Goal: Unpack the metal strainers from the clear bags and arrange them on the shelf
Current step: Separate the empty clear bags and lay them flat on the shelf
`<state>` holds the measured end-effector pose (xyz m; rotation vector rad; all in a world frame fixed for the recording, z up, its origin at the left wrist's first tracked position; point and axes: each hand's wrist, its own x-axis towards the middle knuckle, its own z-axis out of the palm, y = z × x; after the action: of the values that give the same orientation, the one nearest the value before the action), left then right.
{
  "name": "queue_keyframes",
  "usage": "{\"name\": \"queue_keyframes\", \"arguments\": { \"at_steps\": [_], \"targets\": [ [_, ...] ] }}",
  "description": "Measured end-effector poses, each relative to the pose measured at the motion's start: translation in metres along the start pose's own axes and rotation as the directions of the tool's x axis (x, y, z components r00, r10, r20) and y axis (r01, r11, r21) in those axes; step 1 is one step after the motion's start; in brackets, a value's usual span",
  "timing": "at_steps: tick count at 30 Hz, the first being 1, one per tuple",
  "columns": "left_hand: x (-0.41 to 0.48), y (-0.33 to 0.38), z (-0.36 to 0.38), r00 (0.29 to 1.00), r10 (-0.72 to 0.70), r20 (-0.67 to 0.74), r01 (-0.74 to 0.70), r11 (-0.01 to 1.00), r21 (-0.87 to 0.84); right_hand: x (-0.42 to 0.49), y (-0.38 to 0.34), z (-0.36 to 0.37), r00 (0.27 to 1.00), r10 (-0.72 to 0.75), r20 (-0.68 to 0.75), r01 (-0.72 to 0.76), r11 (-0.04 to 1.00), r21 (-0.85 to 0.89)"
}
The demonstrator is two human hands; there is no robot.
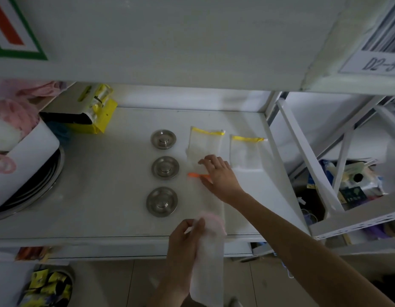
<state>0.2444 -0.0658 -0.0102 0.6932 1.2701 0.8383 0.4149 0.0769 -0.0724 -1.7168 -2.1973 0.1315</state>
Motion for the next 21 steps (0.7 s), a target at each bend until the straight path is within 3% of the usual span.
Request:
{"name": "queue_keyframes", "arguments": {
  "at_steps": [1,2,3,4,6,8,10,13,15,18,21],
  "targets": [
    [0.003,0.003,0.002,0.999,0.008,0.032,-0.008,1.000,-0.001,-0.006,-0.003,-0.008,0.995,0.100,0.020,-0.102,0.973,0.207],
    [0.007,0.006,0.006,0.998,0.011,0.061,-0.011,1.000,-0.002,-0.012,-0.007,-0.017,0.975,0.191,0.111,-0.221,0.863,0.454],
    [0.012,0.009,0.010,0.996,0.018,0.082,-0.018,1.000,0.000,-0.020,-0.010,-0.028,0.936,0.239,0.259,-0.351,0.671,0.653],
    [0.018,0.012,0.015,0.995,0.029,0.093,-0.031,0.999,0.013,-0.029,-0.010,-0.038,0.882,0.237,0.407,-0.470,0.472,0.746],
    [0.031,0.015,0.027,0.994,0.074,0.077,-0.080,0.994,0.075,-0.048,-0.002,-0.055,0.754,0.179,0.632,-0.657,0.226,0.720],
    [0.044,0.015,0.039,0.993,0.115,0.041,-0.119,0.984,0.132,-0.067,0.013,-0.071,0.687,0.092,0.720,-0.726,0.118,0.677],
    [0.055,0.011,0.051,0.992,0.124,0.026,-0.126,0.985,0.121,-0.081,0.027,-0.088,0.711,0.067,0.700,-0.698,0.185,0.692],
    [0.066,0.001,0.066,0.996,0.066,0.061,-0.073,0.990,0.120,-0.090,0.049,-0.105,0.737,0.176,0.653,-0.624,0.547,0.557],
    [0.070,-0.006,0.074,0.995,0.003,0.101,-0.019,0.988,0.155,-0.089,0.066,-0.105,0.758,0.260,0.598,-0.575,0.699,0.426],
    [0.077,-0.021,0.082,0.989,-0.026,0.144,-0.001,0.982,0.191,-0.079,0.087,-0.097,0.799,0.380,0.465,-0.519,0.827,0.216],
    [0.084,-0.031,0.089,0.990,0.068,0.120,-0.106,0.932,0.346,-0.067,0.092,-0.088,0.803,0.474,0.360,-0.483,0.873,-0.072]
  ]
}}
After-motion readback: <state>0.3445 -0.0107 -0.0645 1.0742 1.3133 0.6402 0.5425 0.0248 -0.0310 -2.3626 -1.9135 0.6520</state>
